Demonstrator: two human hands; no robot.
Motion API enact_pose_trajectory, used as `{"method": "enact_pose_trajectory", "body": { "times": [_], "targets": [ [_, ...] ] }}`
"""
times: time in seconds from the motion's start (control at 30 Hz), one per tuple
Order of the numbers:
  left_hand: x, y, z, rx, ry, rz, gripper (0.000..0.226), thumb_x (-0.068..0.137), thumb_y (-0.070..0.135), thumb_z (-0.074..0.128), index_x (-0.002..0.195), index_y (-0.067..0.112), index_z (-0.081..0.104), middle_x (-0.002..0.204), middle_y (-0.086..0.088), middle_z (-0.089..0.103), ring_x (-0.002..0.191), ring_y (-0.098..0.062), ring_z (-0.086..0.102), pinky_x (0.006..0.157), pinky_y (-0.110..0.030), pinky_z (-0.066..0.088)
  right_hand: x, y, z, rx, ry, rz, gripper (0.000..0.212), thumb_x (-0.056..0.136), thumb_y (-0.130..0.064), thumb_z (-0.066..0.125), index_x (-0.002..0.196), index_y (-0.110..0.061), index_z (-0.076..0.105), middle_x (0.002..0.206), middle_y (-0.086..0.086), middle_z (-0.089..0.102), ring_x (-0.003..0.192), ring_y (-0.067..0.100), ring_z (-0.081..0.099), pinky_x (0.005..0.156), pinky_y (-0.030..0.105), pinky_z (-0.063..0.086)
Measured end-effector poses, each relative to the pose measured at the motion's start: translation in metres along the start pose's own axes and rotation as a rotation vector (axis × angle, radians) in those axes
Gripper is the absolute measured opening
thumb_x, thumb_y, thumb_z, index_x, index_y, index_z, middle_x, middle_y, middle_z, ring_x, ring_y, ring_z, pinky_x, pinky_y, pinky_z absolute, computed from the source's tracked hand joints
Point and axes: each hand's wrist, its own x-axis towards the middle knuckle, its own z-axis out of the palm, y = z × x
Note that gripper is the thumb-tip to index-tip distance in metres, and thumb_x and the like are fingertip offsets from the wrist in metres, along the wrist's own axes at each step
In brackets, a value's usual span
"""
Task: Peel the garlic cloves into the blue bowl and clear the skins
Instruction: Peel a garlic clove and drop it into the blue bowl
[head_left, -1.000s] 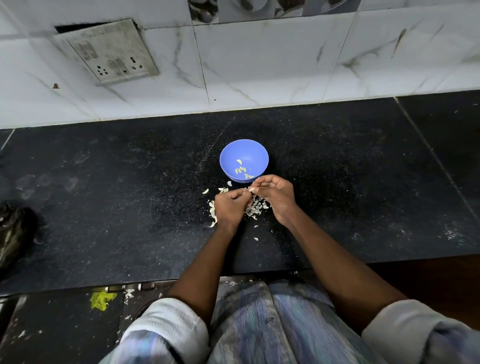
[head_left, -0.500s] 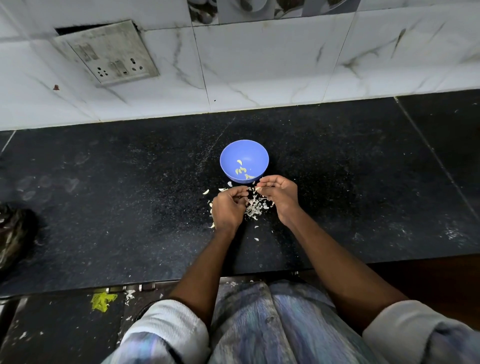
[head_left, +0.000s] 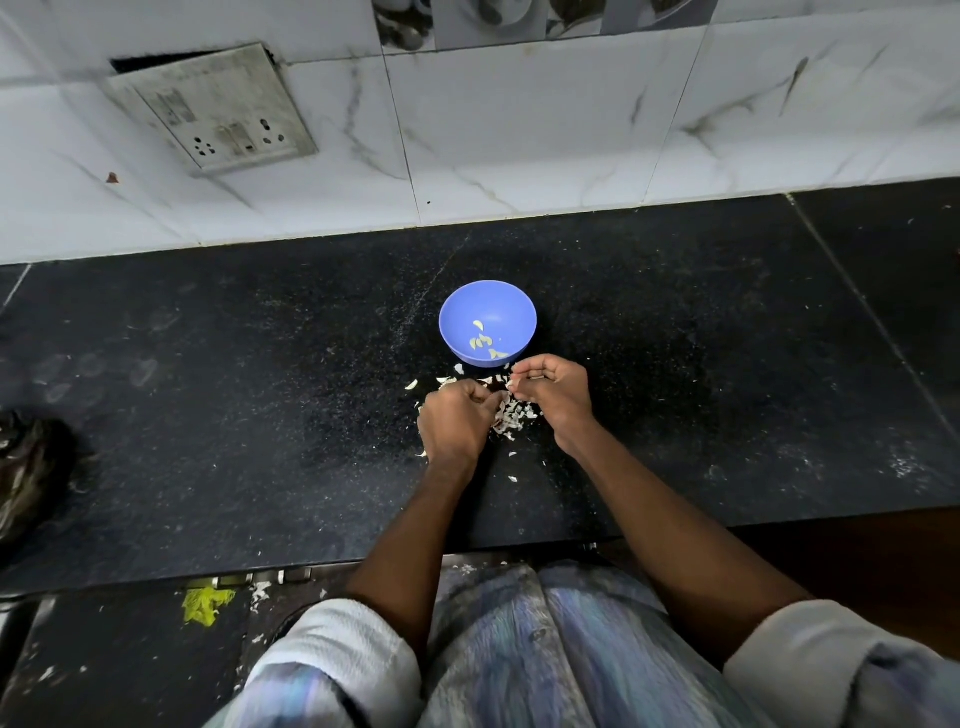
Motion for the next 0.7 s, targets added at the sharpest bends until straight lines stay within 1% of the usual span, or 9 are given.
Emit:
{"method": "enact_pose_trajectory", "body": {
  "times": [0.07, 0.13, 0.17, 0.27, 0.3, 0.4, 0.57, 0.63, 0.7],
  "targets": [
    [0.0028, -0.0033, -0.0007, -0.014, -0.025, 0.054, 0.005, 0.088, 0.023, 0.082, 0.085, 0.024, 0.078, 0.080, 0.007, 0.076, 0.074, -0.017, 0.070, 0.070, -0.034, 0.057, -0.0002, 0.0008, 0.0001, -0.007, -0.008, -0.004, 0.020, 0.082, 0.014, 0.071, 0.095, -0.001, 0.074, 0.087, 0.016, 0.076, 0.078, 0.016, 0.073, 0.069, 0.023, 0.058],
    [0.0020, -0.0047, 0.0007, -0.018, -0.055, 0.200, 0.037, 0.083, -0.005, 0.069, 0.104, 0.023, 0.081, 0.097, 0.002, 0.080, 0.086, -0.020, 0.073, 0.078, -0.038, 0.060, -0.0001, 0.0027, 0.0015, -0.022, -0.017, -0.014, 0.021, 0.082, 0.014, 0.071, 0.094, -0.003, 0.074, 0.083, 0.012, 0.076, 0.075, 0.013, 0.071, 0.069, 0.022, 0.058],
    [-0.0005, -0.0035, 0.0003, -0.028, -0.062, 0.223, 0.044, 0.082, -0.009, 0.066, 0.109, 0.023, 0.081, 0.099, 0.002, 0.080, 0.086, -0.019, 0.073, 0.078, -0.037, 0.060, -0.0002, 0.0033, 0.0020, -0.025, -0.019, -0.017, 0.020, 0.082, 0.013, 0.071, 0.093, -0.003, 0.074, 0.082, 0.011, 0.076, 0.075, 0.013, 0.071, 0.069, 0.023, 0.058],
    [-0.0011, -0.0003, -0.0011, -0.059, 0.018, 0.131, 0.012, 0.095, 0.017, 0.073, 0.100, 0.024, 0.082, 0.085, 0.004, 0.079, 0.072, -0.017, 0.070, 0.069, -0.036, 0.059, 0.0006, 0.0041, 0.0021, -0.036, -0.016, -0.021, 0.018, 0.083, 0.012, 0.071, 0.094, -0.002, 0.074, 0.083, 0.013, 0.076, 0.075, 0.014, 0.071, 0.070, 0.023, 0.058],
    [-0.0002, 0.0001, -0.0009, -0.096, 0.016, 0.131, 0.013, 0.095, 0.017, 0.073, 0.103, 0.023, 0.081, 0.087, 0.003, 0.079, 0.073, -0.017, 0.071, 0.071, -0.035, 0.059, 0.0002, 0.0037, 0.0024, -0.036, -0.015, -0.023, 0.017, 0.083, 0.012, 0.072, 0.094, -0.002, 0.074, 0.083, 0.014, 0.076, 0.075, 0.015, 0.071, 0.070, 0.023, 0.058],
    [0.0016, -0.0006, 0.0026, -0.242, -0.082, 0.229, 0.036, 0.087, -0.003, 0.071, 0.116, 0.017, 0.079, 0.104, 0.002, 0.076, 0.080, -0.010, 0.072, 0.078, -0.034, 0.062, -0.0004, 0.0029, 0.0031, -0.033, -0.023, -0.017, 0.017, 0.082, 0.011, 0.074, 0.095, 0.000, 0.074, 0.081, 0.014, 0.076, 0.073, 0.017, 0.073, 0.070, 0.026, 0.058],
    [0.0010, -0.0043, 0.0049, -0.315, -0.041, 0.154, 0.015, 0.089, 0.009, 0.082, 0.100, 0.019, 0.084, 0.088, 0.010, 0.080, 0.076, -0.003, 0.074, 0.075, -0.033, 0.063, -0.0009, 0.0017, 0.0028, 0.000, -0.088, -0.001, 0.018, 0.085, 0.007, 0.075, 0.102, 0.001, 0.072, 0.087, 0.017, 0.078, 0.085, 0.029, 0.078, 0.081, 0.035, 0.064],
    [0.0024, -0.0061, 0.0055, -0.381, -0.012, 0.142, 0.012, 0.087, 0.010, 0.084, 0.095, 0.019, 0.085, 0.085, 0.011, 0.079, 0.074, -0.004, 0.074, 0.073, -0.034, 0.063, -0.0005, 0.0021, 0.0030, 0.001, -0.065, 0.019, 0.010, 0.091, -0.001, 0.073, 0.100, 0.002, 0.073, 0.086, 0.018, 0.077, 0.081, 0.027, 0.077, 0.078, 0.034, 0.064],
    [0.0030, -0.0057, 0.0048, -0.428, 0.006, 0.108, 0.011, 0.087, 0.009, 0.085, 0.094, 0.018, 0.085, 0.083, 0.012, 0.079, 0.074, -0.004, 0.074, 0.073, -0.033, 0.063, 0.0001, 0.0028, 0.0033, -0.065, -0.014, 0.015, 0.017, 0.093, -0.016, 0.076, 0.091, 0.001, 0.075, 0.081, 0.018, 0.077, 0.071, 0.022, 0.073, 0.070, 0.032, 0.062]
  ]
}}
